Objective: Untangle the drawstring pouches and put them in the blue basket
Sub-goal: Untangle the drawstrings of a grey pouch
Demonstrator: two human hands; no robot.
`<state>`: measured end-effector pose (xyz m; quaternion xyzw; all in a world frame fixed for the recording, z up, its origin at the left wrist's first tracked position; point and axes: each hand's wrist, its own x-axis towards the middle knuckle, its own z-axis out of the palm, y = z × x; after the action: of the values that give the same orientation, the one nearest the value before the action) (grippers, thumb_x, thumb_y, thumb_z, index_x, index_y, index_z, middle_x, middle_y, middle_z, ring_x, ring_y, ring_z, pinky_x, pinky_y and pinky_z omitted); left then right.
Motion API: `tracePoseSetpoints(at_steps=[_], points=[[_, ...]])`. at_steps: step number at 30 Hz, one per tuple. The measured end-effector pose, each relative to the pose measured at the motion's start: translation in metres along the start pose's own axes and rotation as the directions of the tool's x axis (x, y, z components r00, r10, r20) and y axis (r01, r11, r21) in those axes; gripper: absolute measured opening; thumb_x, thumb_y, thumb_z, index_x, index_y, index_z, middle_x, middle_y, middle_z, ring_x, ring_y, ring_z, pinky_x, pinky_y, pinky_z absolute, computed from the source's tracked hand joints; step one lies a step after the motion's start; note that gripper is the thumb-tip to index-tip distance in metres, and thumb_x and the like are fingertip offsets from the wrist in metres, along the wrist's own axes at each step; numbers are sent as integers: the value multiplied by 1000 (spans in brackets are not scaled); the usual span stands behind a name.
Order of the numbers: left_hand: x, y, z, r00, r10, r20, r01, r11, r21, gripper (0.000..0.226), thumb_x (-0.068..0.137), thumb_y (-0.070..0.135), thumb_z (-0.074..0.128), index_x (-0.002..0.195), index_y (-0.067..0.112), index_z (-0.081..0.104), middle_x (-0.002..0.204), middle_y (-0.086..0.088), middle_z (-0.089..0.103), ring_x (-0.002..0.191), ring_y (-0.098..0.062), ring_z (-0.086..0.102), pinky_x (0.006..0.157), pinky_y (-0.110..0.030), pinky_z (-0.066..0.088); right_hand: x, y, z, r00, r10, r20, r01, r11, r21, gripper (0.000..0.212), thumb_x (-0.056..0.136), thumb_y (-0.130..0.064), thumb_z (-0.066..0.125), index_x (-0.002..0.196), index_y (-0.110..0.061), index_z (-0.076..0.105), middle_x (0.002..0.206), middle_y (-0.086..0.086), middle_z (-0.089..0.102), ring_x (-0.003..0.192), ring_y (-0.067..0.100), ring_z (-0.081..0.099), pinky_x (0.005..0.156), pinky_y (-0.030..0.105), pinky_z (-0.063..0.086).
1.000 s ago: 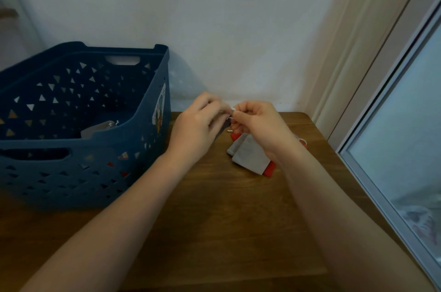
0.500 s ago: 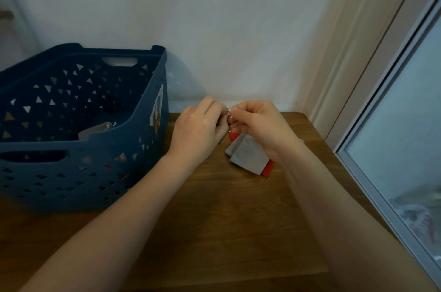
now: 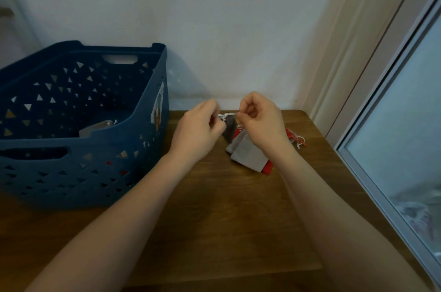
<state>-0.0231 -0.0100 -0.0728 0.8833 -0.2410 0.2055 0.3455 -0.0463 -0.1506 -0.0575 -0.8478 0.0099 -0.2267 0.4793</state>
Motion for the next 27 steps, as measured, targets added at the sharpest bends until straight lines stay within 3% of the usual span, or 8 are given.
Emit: tracePoseSetpoints(at_steps=[7,10,12,16,20,24,27], points=[[8,3,-4,995,-65,79,66,998,-14,16,90,16,52,76,16,44,65,6,40,57,-6,36,51,-21,23,1,8,3,998,17,-66,-15,999,30,32,83,4,57,71,-24,47,69,-6,49,61,5,47,57,12,41],[4,1,-5,995,-62,78,64,998,-26,13,90,15,52,78,16,46,65,7,42,57,-6,38,51,-20,25,-1,9,1,998,26,-55,-23,998,58,30,84,1,58,73,-25,49,70,-6,51,65,8,50,63,23,47],[5,1,-9,997,-59,46,62,996,-65,12,91,15,52,80,15,47,65,6,42,56,-7,38,50,-20,27,-1,7,-4,999,32,12,-33,993,114,24,86,0,57,84,-24,56,73,-1,55,69,12,54,70,34,50],[10,9,-30,999,6,-35,-11,990,-143,7,94,17,50,87,17,48,75,5,51,66,-12,51,55,-23,39,0,-11,-11,960,-8,281,-98,928,360,31,91,-3,54,120,-15,55,73,1,59,65,9,58,67,23,51],[13,22,-52,984,55,-171,-82,984,-155,3,95,16,50,96,19,52,89,7,53,81,-11,54,68,-20,45,8,-37,-4,953,-113,282,0,928,374,13,92,-5,54,96,-13,63,67,-2,60,58,7,56,58,19,49],[8,20,-88,957,41,-287,-85,986,-141,27,94,15,50,122,12,51,110,6,53,104,-7,48,85,-11,36,23,-69,16,958,-173,231,101,951,292,6,93,-12,55,93,-12,61,74,-1,62,65,8,58,63,23,51],[-5,17,-118,964,48,-260,-60,997,-38,25,94,18,50,119,15,53,103,4,57,93,-11,53,75,-15,41,34,-97,39,924,-291,247,251,951,180,5,92,-15,57,92,-18,61,81,-5,62,75,10,58,70,27,51]])
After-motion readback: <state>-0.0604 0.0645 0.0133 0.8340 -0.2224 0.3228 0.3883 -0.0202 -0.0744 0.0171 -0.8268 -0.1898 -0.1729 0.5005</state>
